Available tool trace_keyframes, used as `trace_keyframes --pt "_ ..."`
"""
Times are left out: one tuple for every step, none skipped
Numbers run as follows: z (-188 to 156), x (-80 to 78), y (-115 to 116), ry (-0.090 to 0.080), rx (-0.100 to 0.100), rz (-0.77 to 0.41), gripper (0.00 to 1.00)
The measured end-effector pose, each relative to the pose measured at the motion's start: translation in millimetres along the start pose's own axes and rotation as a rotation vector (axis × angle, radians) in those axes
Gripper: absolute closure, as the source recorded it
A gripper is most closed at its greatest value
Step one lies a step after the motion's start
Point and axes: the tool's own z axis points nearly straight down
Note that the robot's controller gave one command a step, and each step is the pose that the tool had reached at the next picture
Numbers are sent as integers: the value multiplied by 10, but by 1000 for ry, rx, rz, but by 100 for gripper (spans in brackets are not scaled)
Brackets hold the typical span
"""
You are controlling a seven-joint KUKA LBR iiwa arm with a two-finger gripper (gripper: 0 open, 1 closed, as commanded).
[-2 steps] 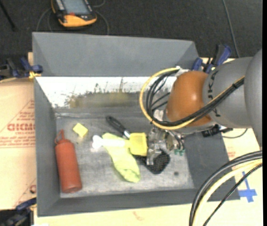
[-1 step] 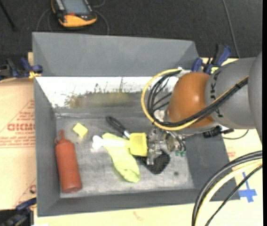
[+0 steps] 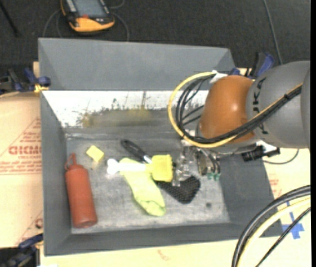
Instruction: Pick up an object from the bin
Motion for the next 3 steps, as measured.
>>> trace_keyframes --pt "-231 54 -140 4 -1 16 0" --pt "-231 54 -140 4 -1 15 0" --pt "170 -278 82 -6 -1 -36 0"
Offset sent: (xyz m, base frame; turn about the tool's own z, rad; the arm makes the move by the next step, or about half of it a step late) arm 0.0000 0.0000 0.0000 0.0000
